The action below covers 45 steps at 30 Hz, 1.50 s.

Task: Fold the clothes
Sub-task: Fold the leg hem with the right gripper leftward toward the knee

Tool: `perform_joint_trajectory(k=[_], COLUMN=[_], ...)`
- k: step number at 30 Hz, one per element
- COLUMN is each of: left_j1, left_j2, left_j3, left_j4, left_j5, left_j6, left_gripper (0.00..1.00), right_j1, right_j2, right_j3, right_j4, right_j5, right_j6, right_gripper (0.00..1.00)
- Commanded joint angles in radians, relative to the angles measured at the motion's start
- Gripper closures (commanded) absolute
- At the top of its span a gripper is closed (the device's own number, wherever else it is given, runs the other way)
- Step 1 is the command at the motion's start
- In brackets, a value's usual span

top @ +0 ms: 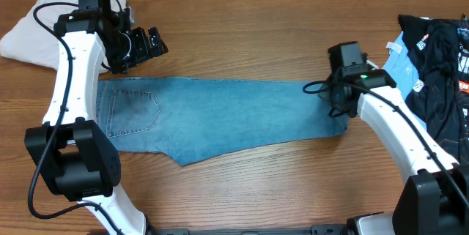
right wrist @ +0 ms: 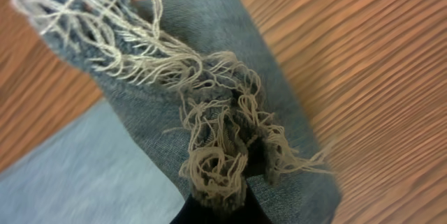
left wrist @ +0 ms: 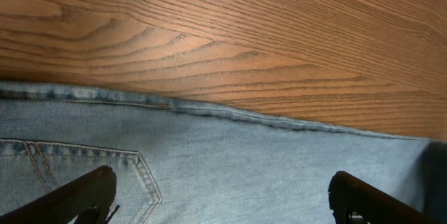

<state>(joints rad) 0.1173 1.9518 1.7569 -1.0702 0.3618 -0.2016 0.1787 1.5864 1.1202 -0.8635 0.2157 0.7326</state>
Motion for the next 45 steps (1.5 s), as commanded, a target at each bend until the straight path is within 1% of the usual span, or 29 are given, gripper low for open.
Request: perform_joint_trajectory(k=[1, 11, 25, 26, 27, 28, 30, 31, 35, 37, 38, 42, 43, 45], left_j1=[-0.006, -0.006, -0.006, -0.006, -0.006, -0.006, -0.007, -0.007, -0.007, -0.007, -0.007, -0.006, -0.006, -0.006], left_j2=[0.01, 0.01, 0.01, 0.01, 0.01, 0.01, 0.01, 0.01, 0.01, 0.01, 0.01, 0.01, 0.01, 0.01], left_j3=[0.017, 0.017, 0.017, 0.017, 0.017, 0.017, 0.017, 0.017, 0.017, 0.017, 0.017, 0.017, 0.017, 0.017], left_j4=[-0.001, 0.0, -0.002, -0.002, -0.002, -0.002, -0.002, -0.002, 0.001, 0.0, 0.0, -0.003, -0.003, -0.003], left_j5=[-0.007, -0.007, -0.006, -0.006, -0.006, -0.007, -0.006, -0.006, -0.007, -0.007, -0.007, -0.007, -0.007, -0.007], left_j6=[0.023, 0.023, 0.023, 0.023, 0.023, 0.023, 0.023, 0.023, 0.023, 0.023, 0.023, 0.023, 0.023, 0.023], left_gripper=[0.0, 0.0, 0.0, 0.0, 0.0, 0.0, 0.0, 0.0, 0.0, 0.0, 0.0, 0.0, 0.0, 0.0], right_j1=[0.019, 0.024, 0.024, 0.024, 0.024, 0.024, 0.024, 0.024, 0.023, 0.016, 0.011, -0.013, -0.019, -0.033], right_j2=[-0.023, -0.023, -0.022, -0.022, -0.022, -0.022, -0.022, -0.022, -0.022, -0.022, -0.022, -0.022, -0.022, -0.022], right_j3=[0.018, 0.018, -0.004, -0.004, -0.004, -0.004, -0.004, -0.004, 0.009, 0.033, 0.046, 0.072, 0.072, 0.072], right_j4=[-0.01, -0.005, 0.004, 0.006, 0.009, 0.013, 0.023, 0.031, 0.051, 0.051, 0.05, 0.046, 0.043, 0.027], right_j5=[-0.113, -0.357, -0.418, -0.421, -0.42, -0.42, -0.42, -0.42, -0.419, -0.42, -0.417, -0.407, -0.392, -0.359], right_j6=[0.001, 0.001, 0.005, 0.005, 0.005, 0.005, 0.005, 0.004, 0.0, -0.027, -0.045, -0.112, -0.113, -0.113], right_gripper=[0.96, 0.96, 0.96, 0.92, 0.85, 0.73, 0.64, 0.62, 0.59, 0.57, 0.47, 0.18, 0.15, 0.16])
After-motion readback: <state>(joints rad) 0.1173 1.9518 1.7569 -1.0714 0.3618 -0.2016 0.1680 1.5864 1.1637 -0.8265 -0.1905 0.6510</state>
